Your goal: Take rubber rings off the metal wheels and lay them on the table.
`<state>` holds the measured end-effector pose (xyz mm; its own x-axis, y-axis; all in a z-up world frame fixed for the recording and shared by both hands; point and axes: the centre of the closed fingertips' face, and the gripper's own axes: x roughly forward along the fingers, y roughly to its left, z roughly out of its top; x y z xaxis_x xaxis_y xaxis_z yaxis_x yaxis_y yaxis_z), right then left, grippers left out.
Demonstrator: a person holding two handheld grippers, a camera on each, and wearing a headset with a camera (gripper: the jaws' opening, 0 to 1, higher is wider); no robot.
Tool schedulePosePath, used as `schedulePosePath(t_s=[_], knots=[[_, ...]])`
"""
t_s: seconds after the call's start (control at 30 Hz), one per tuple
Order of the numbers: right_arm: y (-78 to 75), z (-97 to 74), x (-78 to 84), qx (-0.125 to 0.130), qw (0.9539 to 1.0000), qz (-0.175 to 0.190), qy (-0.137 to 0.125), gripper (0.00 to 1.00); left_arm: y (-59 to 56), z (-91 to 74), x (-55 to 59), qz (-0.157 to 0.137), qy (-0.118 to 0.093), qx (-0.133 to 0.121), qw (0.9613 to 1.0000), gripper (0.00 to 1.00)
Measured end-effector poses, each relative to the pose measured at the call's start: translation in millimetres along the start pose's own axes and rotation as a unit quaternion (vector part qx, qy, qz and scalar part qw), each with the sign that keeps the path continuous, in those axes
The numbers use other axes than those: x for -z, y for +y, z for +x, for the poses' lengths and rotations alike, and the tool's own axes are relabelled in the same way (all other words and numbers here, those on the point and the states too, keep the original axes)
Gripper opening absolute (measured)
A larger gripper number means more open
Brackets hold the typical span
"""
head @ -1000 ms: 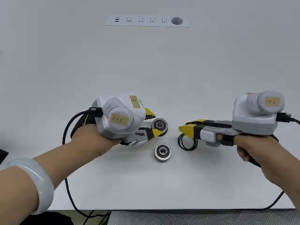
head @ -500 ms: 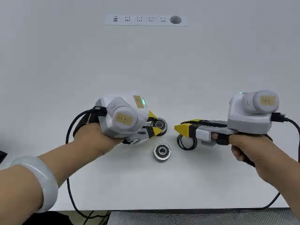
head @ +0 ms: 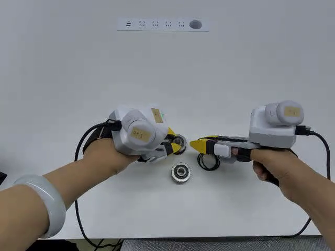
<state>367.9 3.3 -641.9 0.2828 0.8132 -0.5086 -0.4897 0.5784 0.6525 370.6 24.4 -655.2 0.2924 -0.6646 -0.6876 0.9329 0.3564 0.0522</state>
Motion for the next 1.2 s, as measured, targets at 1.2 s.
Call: schedulePosePath(t_s=[1.2], knots=[[-0.7, 22.7, 11.2, -0.035, 0.9926, 0.099, 0.061, 0.17, 0.7, -0.8, -0.7, -0.007, 0.0, 0.005, 1.0, 0.13]])
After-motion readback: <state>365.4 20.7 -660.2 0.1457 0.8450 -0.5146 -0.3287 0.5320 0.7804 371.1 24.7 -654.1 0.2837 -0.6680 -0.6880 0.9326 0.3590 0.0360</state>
